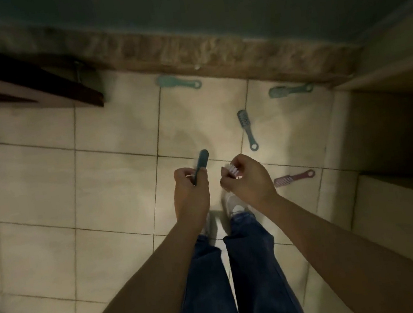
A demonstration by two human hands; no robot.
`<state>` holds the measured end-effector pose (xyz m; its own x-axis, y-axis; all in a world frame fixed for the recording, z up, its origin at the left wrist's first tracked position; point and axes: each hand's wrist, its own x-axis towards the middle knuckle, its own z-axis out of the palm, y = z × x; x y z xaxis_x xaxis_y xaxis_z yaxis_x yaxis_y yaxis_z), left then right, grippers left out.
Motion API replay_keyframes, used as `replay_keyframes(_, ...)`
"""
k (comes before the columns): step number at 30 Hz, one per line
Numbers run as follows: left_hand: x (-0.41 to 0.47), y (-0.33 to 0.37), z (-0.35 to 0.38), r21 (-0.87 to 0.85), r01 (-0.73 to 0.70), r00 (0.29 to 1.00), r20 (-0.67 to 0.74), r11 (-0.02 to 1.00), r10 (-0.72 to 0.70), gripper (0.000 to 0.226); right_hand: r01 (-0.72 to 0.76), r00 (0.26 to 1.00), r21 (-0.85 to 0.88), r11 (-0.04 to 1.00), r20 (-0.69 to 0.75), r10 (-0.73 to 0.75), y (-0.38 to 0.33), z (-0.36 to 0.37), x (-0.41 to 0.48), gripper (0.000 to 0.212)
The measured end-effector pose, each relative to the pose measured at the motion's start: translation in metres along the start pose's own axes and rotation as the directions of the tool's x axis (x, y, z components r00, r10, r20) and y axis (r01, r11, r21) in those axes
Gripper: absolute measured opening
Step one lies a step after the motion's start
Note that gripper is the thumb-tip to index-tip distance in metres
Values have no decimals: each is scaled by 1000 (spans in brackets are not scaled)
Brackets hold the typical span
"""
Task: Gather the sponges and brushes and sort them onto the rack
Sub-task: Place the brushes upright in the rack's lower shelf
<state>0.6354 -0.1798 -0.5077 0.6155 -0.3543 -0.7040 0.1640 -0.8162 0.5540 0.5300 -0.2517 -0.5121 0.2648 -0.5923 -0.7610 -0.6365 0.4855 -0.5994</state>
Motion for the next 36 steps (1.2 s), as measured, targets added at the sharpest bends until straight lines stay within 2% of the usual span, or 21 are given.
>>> replay_keyframes(3,-41,51,-15,-12,-37,998,58,999,38,18,-11,1000,47,999,-23,12,-43,-31,-44,24)
replay_keyframes(6,-79,99,-31,-38,-69,992,106,997,72,13,7,991,47,999,-137,0,-83,-59,-89,19)
replay_keyframes(11,-145,171,-59,-50,-106,986,125,993,111,14,64,975,222,973,-222,-14,-142,-95,-170,17)
replay_keyframes(14,-181,201,-76,45,-166,975,157,985,157,20,118,961,279,953,-275,-38,-165,-114,-218,17)
replay_keyframes(16,-209,223,-88,62,-204,960,207,977,187,25,148,939,299,943,-341,-39,-181,-130,-257,19)
replay_keyframes(19,-249,252,-101,29,-239,934,280,971,221,19,159,919,358,920,-394,-5,-201,-152,-309,27)
replay_keyframes(22,-282,276,-110,14,-306,896,343,952,283,14,135,913,452,882,-402,67,-211,-172,-348,24)
replay_keyframes(25,-313,296,-114,2,-371,849,405,928,339,29,173,895,503,847,-440,79,-216,-187,-379,21)
replay_keyframes(31,-380,336,-113,-56,-498,717,535,865,447,17,292,798,526,799,-594,100,-225,-216,-437,21)
replay_keyframes(36,-435,358,-109,-124,-556,566,668,822,484,23,399,701,516,758,-704,110,-223,-236,-488,14)
